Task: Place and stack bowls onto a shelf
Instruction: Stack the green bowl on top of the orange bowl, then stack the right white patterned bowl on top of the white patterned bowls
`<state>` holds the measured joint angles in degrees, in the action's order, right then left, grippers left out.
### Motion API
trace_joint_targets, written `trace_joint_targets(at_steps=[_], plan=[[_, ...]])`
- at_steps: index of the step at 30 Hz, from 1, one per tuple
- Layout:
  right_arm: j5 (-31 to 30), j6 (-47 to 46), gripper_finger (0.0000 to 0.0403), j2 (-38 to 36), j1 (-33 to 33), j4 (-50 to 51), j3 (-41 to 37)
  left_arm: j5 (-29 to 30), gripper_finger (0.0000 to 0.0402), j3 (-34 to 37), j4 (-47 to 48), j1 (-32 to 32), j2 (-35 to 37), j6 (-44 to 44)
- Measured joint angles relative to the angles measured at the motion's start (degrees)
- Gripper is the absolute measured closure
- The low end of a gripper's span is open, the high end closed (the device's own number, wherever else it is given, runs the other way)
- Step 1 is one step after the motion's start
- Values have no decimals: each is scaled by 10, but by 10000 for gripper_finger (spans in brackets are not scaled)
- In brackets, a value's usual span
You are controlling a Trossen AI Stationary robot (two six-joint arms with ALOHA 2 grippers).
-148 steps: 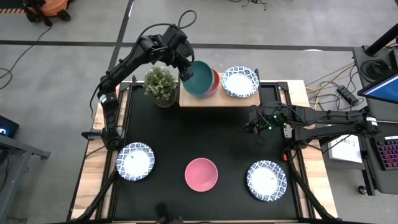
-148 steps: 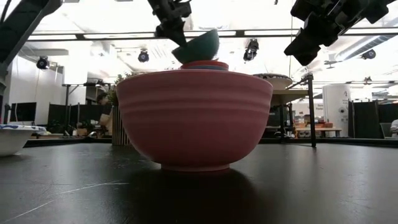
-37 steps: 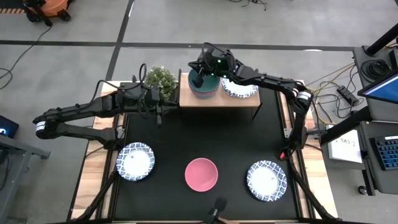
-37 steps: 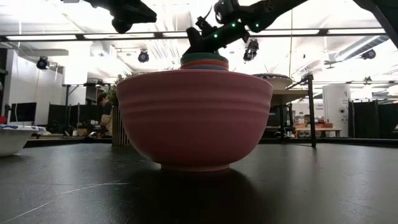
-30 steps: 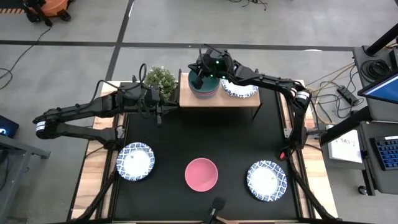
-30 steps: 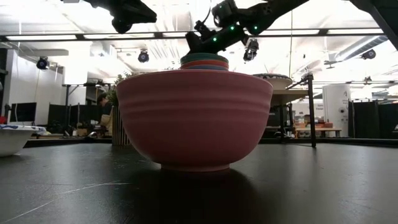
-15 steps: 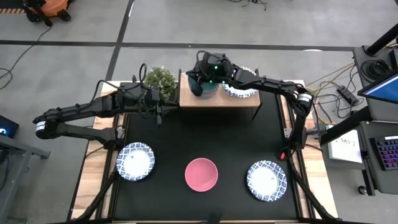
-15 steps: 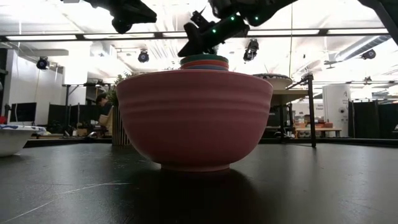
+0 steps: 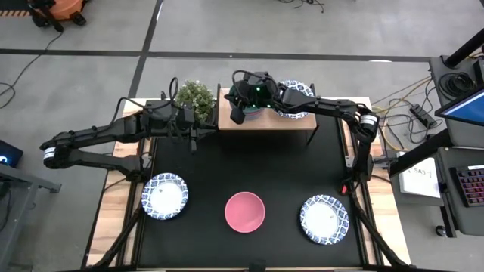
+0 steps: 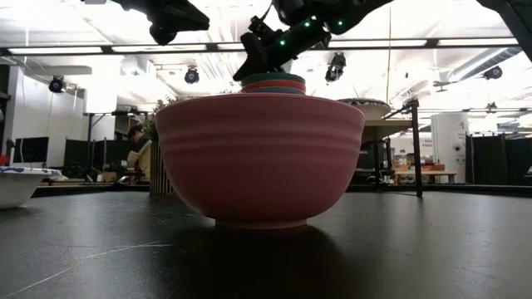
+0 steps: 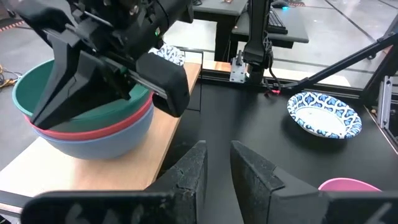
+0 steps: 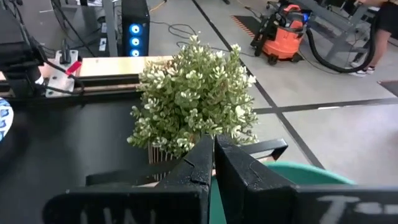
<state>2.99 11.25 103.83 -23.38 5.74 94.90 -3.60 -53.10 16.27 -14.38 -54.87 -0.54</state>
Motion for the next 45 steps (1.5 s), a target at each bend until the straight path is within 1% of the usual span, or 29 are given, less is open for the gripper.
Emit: trace_joint_targets(at_steps=[7,11,13,17,21,23,25,31,34,38,41,45], plan=[[-1,-3,394,-8,1,0,-8,0,350,0,0,12,0,-6],[-2,-3,394,-49,16,31,-5,0,350,0,0,32,0,-23],[-1,-2,394,-81,29,65,-4,0,350,1,-1,47,0,-31],[0,-6,394,-144,66,185,-5,1,350,12,-16,83,0,-48],[0,-25,394,-207,119,306,-21,1,350,46,-75,121,-1,-60],[0,-47,394,-236,150,342,-47,1,350,66,-108,136,-1,-66],[0,-74,394,-264,182,357,-86,1,350,87,-142,149,-1,-72],[0,-167,394,-352,270,344,-237,1,350,130,-206,159,-2,-92],[-2,-225,394,-383,302,326,-314,2,350,131,-208,158,-2,-90],[0,-307,394,-415,334,320,-393,3,350,121,-212,158,-2,-71],[5,-351,394,-427,354,344,-431,7,350,116,-212,158,-2,-58],[17,-390,394,-429,372,405,-445,16,350,115,-211,158,-2,-46]])
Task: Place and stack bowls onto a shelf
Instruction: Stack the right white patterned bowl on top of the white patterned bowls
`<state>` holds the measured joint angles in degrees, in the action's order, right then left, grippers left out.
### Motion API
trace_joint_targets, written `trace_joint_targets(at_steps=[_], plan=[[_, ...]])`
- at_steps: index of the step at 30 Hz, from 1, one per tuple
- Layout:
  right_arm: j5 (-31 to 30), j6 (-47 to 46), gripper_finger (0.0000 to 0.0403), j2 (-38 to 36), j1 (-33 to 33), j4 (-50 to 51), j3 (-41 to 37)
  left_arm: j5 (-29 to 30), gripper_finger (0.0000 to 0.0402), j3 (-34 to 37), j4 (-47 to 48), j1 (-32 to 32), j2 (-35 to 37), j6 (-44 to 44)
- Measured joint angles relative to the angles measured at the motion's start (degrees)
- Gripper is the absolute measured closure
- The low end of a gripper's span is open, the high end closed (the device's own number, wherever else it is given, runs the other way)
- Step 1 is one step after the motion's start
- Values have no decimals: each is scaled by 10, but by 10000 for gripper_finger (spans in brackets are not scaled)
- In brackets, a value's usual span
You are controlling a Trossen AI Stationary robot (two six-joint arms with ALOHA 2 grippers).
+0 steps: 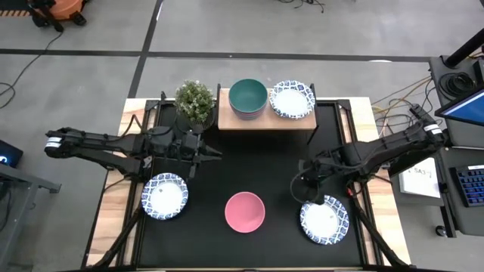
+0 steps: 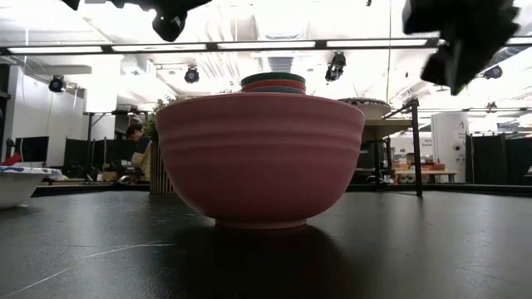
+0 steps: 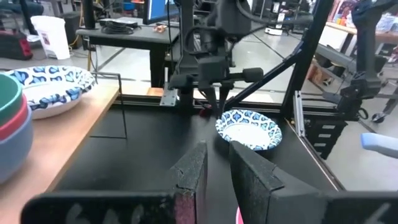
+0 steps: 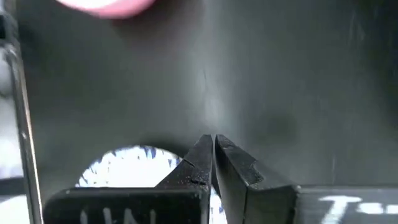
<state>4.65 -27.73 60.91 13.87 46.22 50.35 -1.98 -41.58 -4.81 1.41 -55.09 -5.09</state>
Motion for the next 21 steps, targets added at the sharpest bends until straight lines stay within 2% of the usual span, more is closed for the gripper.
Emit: trace_joint_targets(at_steps=[8,12,16,21], plan=[[8,-14,394,46,22,112,27,0,350,0,2,0,0,1],[14,20,383,68,27,115,28,1,350,0,1,0,0,1],[-14,21,339,83,27,116,28,1,350,1,1,0,0,1],[-27,20,260,86,28,117,28,1,350,1,2,0,0,1]])
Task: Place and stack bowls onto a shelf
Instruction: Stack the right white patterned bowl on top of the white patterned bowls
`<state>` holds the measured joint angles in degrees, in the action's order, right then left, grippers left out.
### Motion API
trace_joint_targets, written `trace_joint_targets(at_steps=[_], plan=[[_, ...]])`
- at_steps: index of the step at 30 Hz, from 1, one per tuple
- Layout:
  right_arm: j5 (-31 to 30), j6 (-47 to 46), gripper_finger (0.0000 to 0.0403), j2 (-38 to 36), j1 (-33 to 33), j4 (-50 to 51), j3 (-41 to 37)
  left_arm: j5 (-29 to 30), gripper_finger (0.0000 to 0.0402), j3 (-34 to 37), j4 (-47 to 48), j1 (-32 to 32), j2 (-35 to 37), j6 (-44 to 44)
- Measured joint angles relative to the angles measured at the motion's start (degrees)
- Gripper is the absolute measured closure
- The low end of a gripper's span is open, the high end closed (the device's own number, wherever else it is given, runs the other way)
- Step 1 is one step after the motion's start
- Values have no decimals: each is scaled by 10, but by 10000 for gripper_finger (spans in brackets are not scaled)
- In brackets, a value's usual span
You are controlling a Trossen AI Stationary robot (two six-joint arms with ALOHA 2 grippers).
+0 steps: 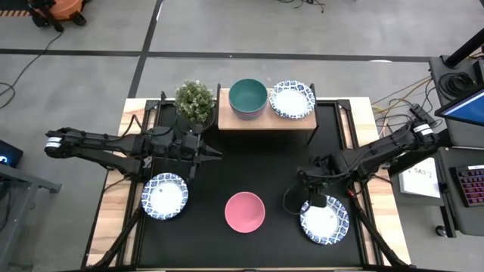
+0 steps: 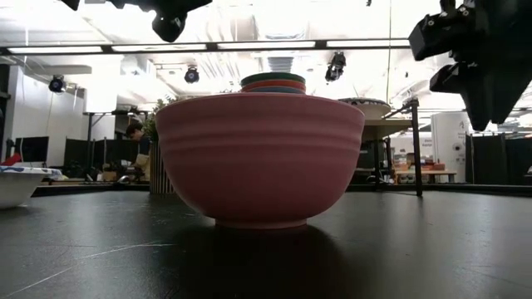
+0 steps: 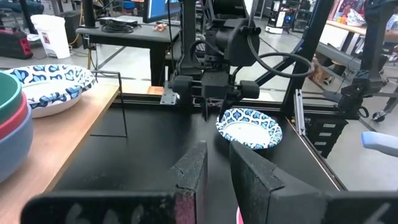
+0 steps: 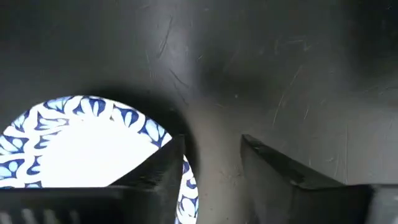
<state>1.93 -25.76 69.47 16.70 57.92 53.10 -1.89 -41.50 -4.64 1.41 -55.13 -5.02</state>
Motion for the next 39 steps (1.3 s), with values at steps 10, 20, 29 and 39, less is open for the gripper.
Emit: trace_joint_targets(at_steps=[10,20,29,39], plan=[[26,-13,222,20,60,-2,-44,0,350,1,10,0,0,1],[29,-27,228,90,74,-4,-54,0,350,1,10,0,0,20],[64,-6,340,111,73,-12,-53,0,350,1,10,0,0,24],[75,-41,390,36,50,-5,-14,0,350,1,7,0,0,29]])
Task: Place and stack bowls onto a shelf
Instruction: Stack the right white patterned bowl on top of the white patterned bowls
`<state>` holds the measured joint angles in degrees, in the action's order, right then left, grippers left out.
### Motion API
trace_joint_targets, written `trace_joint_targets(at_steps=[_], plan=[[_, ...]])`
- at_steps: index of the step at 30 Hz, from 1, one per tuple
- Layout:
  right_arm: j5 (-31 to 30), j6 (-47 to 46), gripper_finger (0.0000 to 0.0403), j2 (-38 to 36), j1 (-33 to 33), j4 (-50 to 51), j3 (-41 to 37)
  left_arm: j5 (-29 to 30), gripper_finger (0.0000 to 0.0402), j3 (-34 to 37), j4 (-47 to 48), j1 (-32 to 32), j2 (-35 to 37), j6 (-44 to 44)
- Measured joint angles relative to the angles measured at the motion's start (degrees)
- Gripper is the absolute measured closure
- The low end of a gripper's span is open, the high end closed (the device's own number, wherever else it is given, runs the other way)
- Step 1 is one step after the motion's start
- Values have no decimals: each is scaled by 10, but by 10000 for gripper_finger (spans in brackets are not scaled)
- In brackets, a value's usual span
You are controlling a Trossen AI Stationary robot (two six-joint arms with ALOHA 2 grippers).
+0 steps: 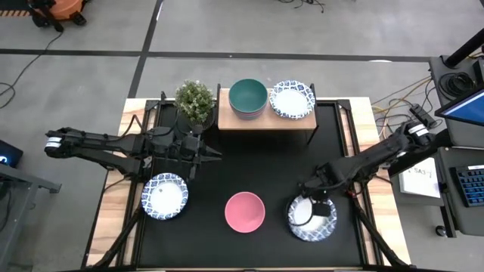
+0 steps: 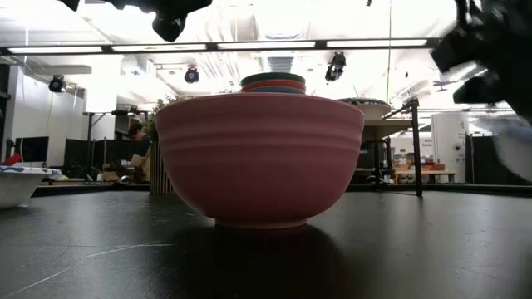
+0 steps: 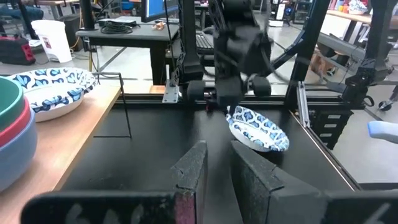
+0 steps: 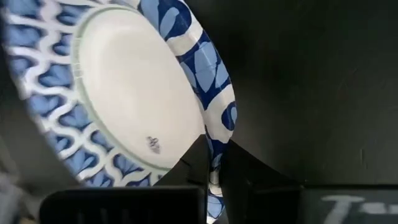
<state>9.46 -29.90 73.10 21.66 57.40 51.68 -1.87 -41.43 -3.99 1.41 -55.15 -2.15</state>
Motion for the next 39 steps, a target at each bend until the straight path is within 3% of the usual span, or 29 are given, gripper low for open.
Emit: trace_joint_targets(at_steps=[10,14,19,24,30,39], plan=[[-28,-34,390,-81,-137,0,136,0,350,0,-1,0,0,2],[-90,-41,390,-79,-221,48,227,0,350,0,-1,0,0,2],[-98,-4,390,-58,-352,127,335,0,350,0,-1,0,0,2],[-83,52,390,-34,-494,131,405,0,350,0,-2,0,0,2],[5,114,390,7,-647,133,468,0,350,0,-1,0,0,1],[15,216,390,101,-763,210,509,0,350,0,-1,0,0,-3]])
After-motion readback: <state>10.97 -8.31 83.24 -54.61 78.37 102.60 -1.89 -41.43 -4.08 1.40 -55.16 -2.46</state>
